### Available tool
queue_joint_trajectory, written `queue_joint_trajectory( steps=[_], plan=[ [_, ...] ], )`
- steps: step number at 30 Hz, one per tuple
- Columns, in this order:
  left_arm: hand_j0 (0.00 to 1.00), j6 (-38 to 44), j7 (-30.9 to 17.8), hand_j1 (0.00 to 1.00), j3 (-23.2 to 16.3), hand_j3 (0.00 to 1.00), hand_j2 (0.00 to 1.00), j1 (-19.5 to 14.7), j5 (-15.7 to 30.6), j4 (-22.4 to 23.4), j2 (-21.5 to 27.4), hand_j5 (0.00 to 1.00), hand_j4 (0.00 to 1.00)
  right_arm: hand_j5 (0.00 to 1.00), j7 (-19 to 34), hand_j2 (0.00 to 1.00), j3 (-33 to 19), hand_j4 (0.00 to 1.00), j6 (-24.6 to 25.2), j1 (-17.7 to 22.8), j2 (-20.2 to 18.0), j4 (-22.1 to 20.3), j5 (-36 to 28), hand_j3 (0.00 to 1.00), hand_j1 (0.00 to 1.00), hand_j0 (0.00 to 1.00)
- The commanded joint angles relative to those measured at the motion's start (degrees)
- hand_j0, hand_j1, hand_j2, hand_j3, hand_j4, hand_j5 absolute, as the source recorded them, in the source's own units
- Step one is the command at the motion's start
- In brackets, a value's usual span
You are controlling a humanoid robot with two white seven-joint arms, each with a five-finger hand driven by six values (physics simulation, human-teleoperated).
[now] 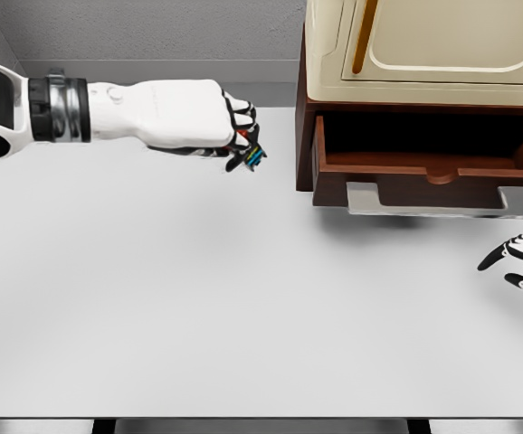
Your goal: Put the switch into the drawer with left arm, and close the drawer with right arm
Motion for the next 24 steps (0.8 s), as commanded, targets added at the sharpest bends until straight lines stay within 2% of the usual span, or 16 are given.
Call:
queue_joint_trajectory(
  steps=[1,6,8,13,19,22,24],
  plan=[
    [0.3,0.25,0.1,0.3,-0.55,0.3,0.3,0.0,0.74,0.55,-2.31,0.3,0.3,0.56,-0.02,0.56,0.08,0.56,0.17,0.0,-0.03,-0.02,-0.42,0.56,0.56,0.56],
    [0.3,0.25,0.1,0.3,-0.46,0.3,0.3,-1.49,1.97,1.07,-4.51,0.3,0.3,0.56,-0.02,0.56,0.08,0.56,0.17,0.0,-0.12,-0.02,-0.42,0.56,0.56,0.56],
    [0.3,0.25,0.1,0.3,-0.46,0.3,0.3,-4.57,5.31,1.6,-4.68,0.3,0.3,0.56,-0.02,0.56,0.08,0.56,0.17,0.0,-0.12,-0.02,-0.42,0.56,0.56,0.56],
    [0.3,0.25,0.1,0.3,-0.64,0.3,0.3,-5.54,4.78,3.53,-9.16,0.3,0.3,0.56,-0.02,0.56,0.08,0.56,0.17,0.09,-0.12,-0.02,-0.42,0.56,0.56,0.56],
    [0.3,0.25,0.1,0.3,-0.47,0.3,0.3,-5.36,4.7,10.21,-14.96,0.3,0.3,0.57,-0.02,0.57,0.08,0.57,0.17,0.09,-0.03,-0.02,-0.42,0.57,0.57,0.57],
    [0.3,0.25,0.1,0.3,-0.46,0.3,0.3,-5.1,4.87,18.91,-21.2,0.3,0.3,0.57,-0.02,0.57,0.08,0.57,0.17,0.09,-0.12,-0.02,-0.42,0.57,0.57,0.57],
    [0.3,0.25,0.1,0.3,-0.46,0.3,0.3,-4.75,5.13,19.35,-22.87,0.3,0.3,0.57,-0.02,0.57,0.08,0.57,0.17,0.09,-0.12,-0.02,-0.42,0.57,0.57,0.57]
  ],
)
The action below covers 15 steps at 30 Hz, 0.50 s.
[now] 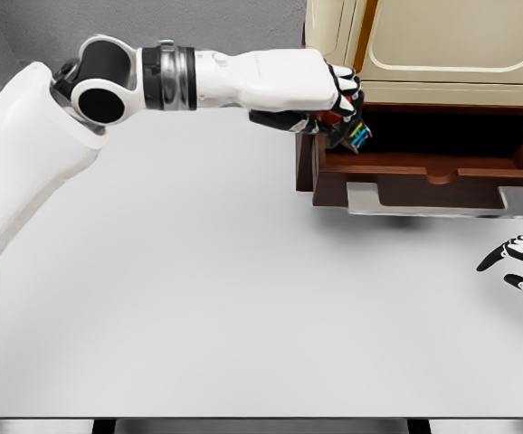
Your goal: Put the switch into the drawer with left arm, and close the drawer with right arm
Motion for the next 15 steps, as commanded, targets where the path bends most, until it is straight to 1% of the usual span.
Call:
queue_joint_trajectory(
  steps=[1,7,8,10,15],
  plan=[
    [0.3,0.26,0.09,0.3,0.09,0.3,0.3,0.09,0.75,2.74,-3.43,0.3,0.3,0.57,-0.02,0.57,0.07,0.57,0.16,0.0,-0.08,-0.02,-0.42,0.57,0.57,0.57],
    [0.3,0.26,0.09,0.3,0.18,0.3,0.3,1.49,1.01,3.79,-4.92,0.3,0.3,0.57,-0.02,0.57,0.51,0.57,0.16,0.0,-0.08,-0.02,-0.42,0.57,0.57,0.57],
    [0.3,0.26,0.09,0.3,0.18,0.3,0.3,2.11,1.19,5.54,-5.36,0.3,0.3,0.57,-0.02,0.57,0.51,0.57,0.16,-0.09,-0.08,-0.02,-0.42,0.57,0.57,0.57],
    [0.3,0.26,0.09,0.3,0.18,0.3,0.3,2.11,2.24,9.06,-6.24,0.3,0.3,0.57,-0.02,0.57,0.51,0.57,0.16,-0.18,0.01,-0.02,-0.42,0.57,0.57,0.57],
    [0.3,0.26,0.09,0.3,0.44,0.3,0.3,1.85,3.12,9.42,-6.5,0.3,0.3,0.57,-0.02,0.57,0.51,0.57,0.16,-0.09,-0.08,-0.02,-0.42,0.57,0.57,0.57]
  ],
)
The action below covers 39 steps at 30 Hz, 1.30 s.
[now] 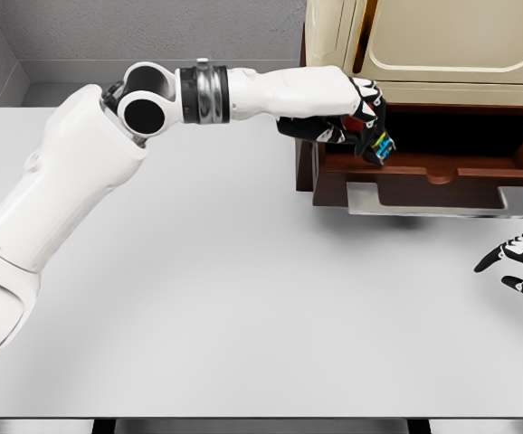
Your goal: Put the switch into the drawer with left arm, and close the drawer with right arm
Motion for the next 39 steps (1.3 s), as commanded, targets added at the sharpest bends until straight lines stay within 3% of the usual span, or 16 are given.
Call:
queue_joint_trajectory(
  steps=[1,7,11,16,17,19,26,39],
  plan=[
    [0.3,0.01,-0.06,0.3,0.11,0.3,0.3,0.0,0.39,0.56,-0.48,0.3,0.3,0.57,-0.02,0.57,0.01,0.57,0.17,0.0,-0.07,-0.02,-0.42,0.57,0.57,0.57],
    [0.31,0.01,-0.06,0.31,0.11,0.31,0.31,0.09,0.39,1.17,-1.1,0.31,0.31,0.57,-0.02,0.57,0.01,0.57,0.17,0.0,-0.07,-0.02,-0.42,0.57,0.57,0.57],
    [0.37,0.01,-0.06,0.37,0.11,0.37,0.37,0.09,0.39,1.17,-1.1,0.37,0.37,0.58,-0.02,0.58,0.01,0.58,0.17,0.0,-0.07,-0.02,-0.42,0.58,0.58,0.58],
    [0.6,0.01,-0.06,0.6,0.11,0.6,0.6,0.0,0.39,1.17,-1.1,0.6,0.6,0.58,-0.02,0.58,0.01,0.58,0.17,0.0,-0.07,-0.02,-0.42,0.58,0.58,0.58],
    [0.7,0.01,-0.06,0.7,0.11,0.7,0.7,0.0,0.39,1.17,-1.19,0.7,0.7,0.58,-0.02,0.58,0.01,0.58,0.17,0.0,-0.07,-0.02,-0.42,0.58,0.58,0.58],
    [0.8,0.01,-0.06,0.8,0.19,0.8,0.8,0.0,0.39,1.17,-1.1,0.8,0.8,0.58,-0.02,0.58,0.01,0.58,0.17,0.0,-0.07,-0.02,-0.42,0.58,0.58,0.58],
    [0.99,0.01,-0.06,0.99,0.19,0.99,0.99,0.0,0.48,1.26,-1.45,0.99,0.99,0.58,-0.02,0.58,0.09,0.58,0.17,0.0,0.02,-0.02,-0.42,0.58,0.58,0.58],
    [1.0,0.01,-0.06,1.0,0.28,1.0,1.0,-0.17,3.11,2.32,-1.54,1.0,1.0,0.58,-0.02,0.58,0.36,0.58,0.17,0.09,0.02,-0.02,-0.42,0.58,0.58,0.58]
  ],
)
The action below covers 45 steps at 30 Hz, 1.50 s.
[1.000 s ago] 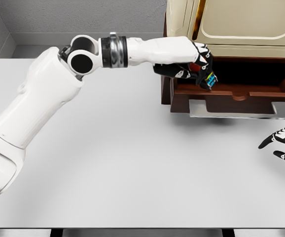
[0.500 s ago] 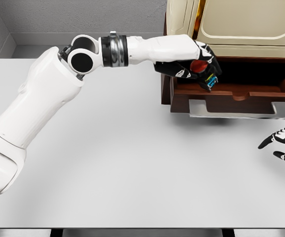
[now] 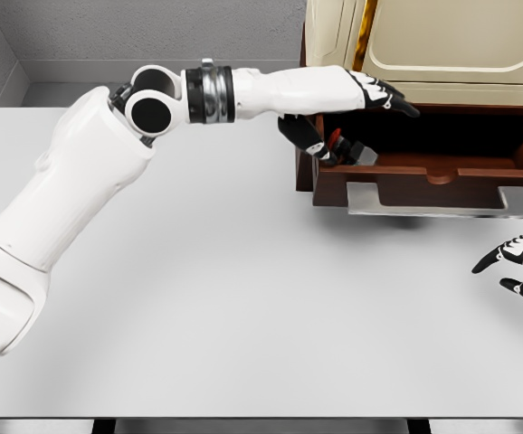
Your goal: Put the switch into the drawer with left arm, and close the drawer with right arm
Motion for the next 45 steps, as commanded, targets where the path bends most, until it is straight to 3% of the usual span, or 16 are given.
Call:
queue_joint_trajectory(
  steps=[1,3,6,10,12,14,16,21,30,45],
  plan=[
    [1.0,0.15,0.0,1.0,0.06,1.0,1.0,-0.09,1.51,-0.54,0.01,1.0,1.0,0.58,-0.02,0.58,0.0,0.58,0.16,-0.09,-0.03,-0.02,-0.42,0.58,0.58,0.58],
    [1.0,0.15,0.0,1.0,0.23,1.0,1.0,-0.26,2.04,-2.03,0.27,1.0,1.0,0.57,-0.02,0.57,0.09,0.57,0.16,-0.09,-0.03,-0.02,-0.42,0.57,0.57,0.57],
    [1.0,0.15,0.0,1.0,0.58,1.0,1.0,0.0,5.37,-8.71,3.25,1.0,1.0,0.51,-0.02,0.51,0.18,0.51,0.16,-0.53,-0.03,-0.02,-0.42,0.51,0.51,0.51],
    [1.0,0.15,0.0,1.0,0.67,1.0,1.0,0.18,16.27,-19.7,15.99,1.0,1.0,0.45,-0.02,0.45,2.29,0.45,0.16,-2.81,-0.12,-0.02,-0.42,0.45,0.45,0.45],
    [1.0,0.15,0.0,1.0,0.67,1.0,1.0,0.53,19.26,-19.97,23.11,1.0,1.0,0.44,-0.02,0.44,2.46,0.44,0.16,-3.43,-0.12,0.06,-0.42,0.44,0.44,0.44],
    [1.0,0.15,0.0,1.0,0.67,1.0,1.0,2.46,19.0,-19.7,30.76,1.0,1.0,0.44,-0.02,0.44,2.46,0.44,0.16,-3.96,-0.12,0.06,-0.51,0.44,0.44,0.44],
    [1.0,0.15,0.0,1.0,0.41,1.0,1.0,6.41,18.65,-19.27,35.07,1.0,1.0,0.44,-0.02,0.44,2.46,0.44,0.16,-3.96,-0.2,0.15,-0.51,0.44,0.44,0.44],
    [1.0,0.15,0.0,1.0,2.34,1.0,1.0,9.76,18.21,-16.1,35.07,1.0,1.0,0.48,-0.02,0.48,1.76,0.48,0.16,-4.04,-1.26,0.24,-0.77,0.48,0.48,0.48],
    [1.0,0.15,0.0,1.0,2.25,1.0,1.0,9.58,18.21,-16.01,35.25,1.0,1.0,0.48,-0.02,0.48,1.58,0.48,0.16,-5.98,-2.23,0.15,-1.04,0.48,0.48,0.48],
    [1.0,0.15,0.0,1.0,2.25,1.0,1.0,9.58,18.21,-16.01,35.25,1.0,1.0,0.53,-0.02,0.53,1.23,0.53,0.16,-2.99,-2.93,0.06,-1.04,0.53,0.53,0.53]
  ],
)
